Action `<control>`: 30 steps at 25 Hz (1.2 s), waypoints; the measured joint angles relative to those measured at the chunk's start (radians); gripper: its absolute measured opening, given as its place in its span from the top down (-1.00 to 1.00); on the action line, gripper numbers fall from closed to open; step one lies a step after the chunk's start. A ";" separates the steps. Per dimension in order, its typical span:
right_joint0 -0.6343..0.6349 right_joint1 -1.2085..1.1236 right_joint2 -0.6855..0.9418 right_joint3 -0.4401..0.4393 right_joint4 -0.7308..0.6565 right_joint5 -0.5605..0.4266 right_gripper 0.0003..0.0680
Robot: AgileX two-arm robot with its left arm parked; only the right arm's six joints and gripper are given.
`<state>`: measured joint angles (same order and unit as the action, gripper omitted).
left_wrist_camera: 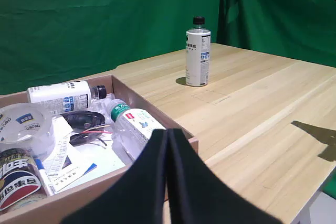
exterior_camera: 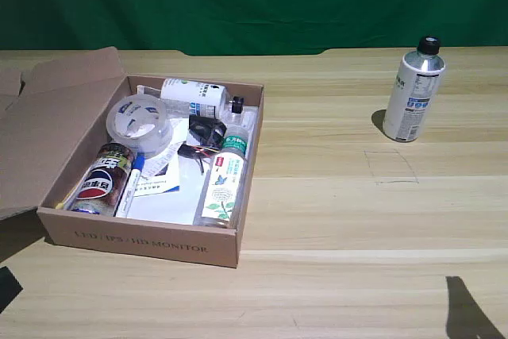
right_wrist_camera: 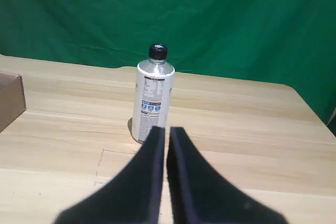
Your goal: Place the white bottle into the box.
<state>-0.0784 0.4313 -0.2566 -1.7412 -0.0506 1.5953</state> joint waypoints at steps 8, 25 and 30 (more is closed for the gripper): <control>0.000 0.000 0.000 0.000 -0.004 0.000 1.00; 0.000 0.000 0.000 0.000 -0.012 0.000 1.00; 0.000 0.000 0.000 0.000 -0.016 0.000 1.00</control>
<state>-0.0784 0.4313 -0.2566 -1.7412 -0.0663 1.5953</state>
